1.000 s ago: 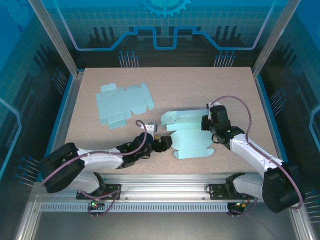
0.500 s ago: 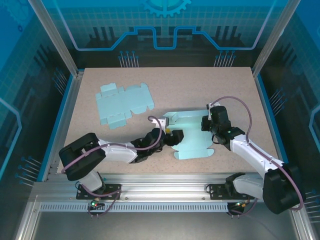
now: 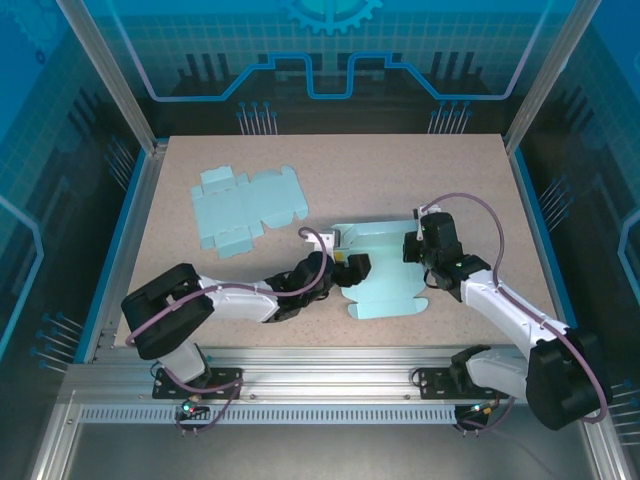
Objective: Fold the paper box
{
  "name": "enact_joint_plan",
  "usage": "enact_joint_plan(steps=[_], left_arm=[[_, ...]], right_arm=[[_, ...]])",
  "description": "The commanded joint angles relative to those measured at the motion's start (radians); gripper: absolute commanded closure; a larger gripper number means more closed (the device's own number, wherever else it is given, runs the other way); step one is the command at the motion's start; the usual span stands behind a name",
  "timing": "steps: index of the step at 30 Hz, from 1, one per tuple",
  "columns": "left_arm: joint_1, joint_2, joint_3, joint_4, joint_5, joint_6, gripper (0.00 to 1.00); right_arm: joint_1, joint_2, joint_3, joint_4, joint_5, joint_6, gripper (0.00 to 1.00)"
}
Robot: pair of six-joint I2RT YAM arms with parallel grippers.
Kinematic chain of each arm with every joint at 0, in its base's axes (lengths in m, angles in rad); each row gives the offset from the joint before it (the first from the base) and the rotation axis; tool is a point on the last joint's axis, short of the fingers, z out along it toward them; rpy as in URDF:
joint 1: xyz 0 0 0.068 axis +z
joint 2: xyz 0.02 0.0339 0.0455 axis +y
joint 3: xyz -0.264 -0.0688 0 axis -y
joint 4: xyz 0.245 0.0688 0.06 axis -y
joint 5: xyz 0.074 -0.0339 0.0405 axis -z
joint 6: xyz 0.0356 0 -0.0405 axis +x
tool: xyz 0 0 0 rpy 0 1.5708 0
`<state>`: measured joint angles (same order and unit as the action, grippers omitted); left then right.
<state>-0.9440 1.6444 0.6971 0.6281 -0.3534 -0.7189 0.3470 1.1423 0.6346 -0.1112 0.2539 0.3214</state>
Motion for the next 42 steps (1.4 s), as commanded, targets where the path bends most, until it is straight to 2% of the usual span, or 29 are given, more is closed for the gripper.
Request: enact_joint_plan(steps=[1,8,14,24,29,33,38,42], left_arm=[[-0.008,0.021,-0.042,-0.043,-0.054,-0.096,0.17],[-0.011,0.02,-0.079,-0.101,-0.12,-0.192,0.13],[-0.01,0.038,-0.034,-0.072,-0.102,-0.107,0.12],[-0.01,0.046,0.038,0.014,-0.052,0.05,0.29],[-0.01,0.059,0.072,0.02,-0.037,0.086,0.38],[-0.01,0.097,0.109,0.048,0.018,0.1,0.43],[-0.011,0.159,0.149,0.071,0.055,0.101,0.44],[-0.009,0.152,0.134,0.071,0.039,0.104,0.38]], right_arm=[[0.012,-0.013,-0.004,0.018,0.0,0.008,1.0],[0.012,-0.012,-0.005,0.018,0.0,0.008,1.0],[0.012,-0.01,-0.004,0.021,-0.001,0.008,1.0],[0.012,-0.01,-0.004,0.021,-0.007,0.008,1.0],[0.012,-0.011,-0.004,0.021,-0.007,0.009,1.0],[0.012,-0.008,-0.004,0.021,-0.011,0.008,1.0],[0.012,-0.006,-0.003,0.021,-0.014,0.01,1.0],[0.012,-0.013,-0.003,0.018,-0.013,0.01,1.0]])
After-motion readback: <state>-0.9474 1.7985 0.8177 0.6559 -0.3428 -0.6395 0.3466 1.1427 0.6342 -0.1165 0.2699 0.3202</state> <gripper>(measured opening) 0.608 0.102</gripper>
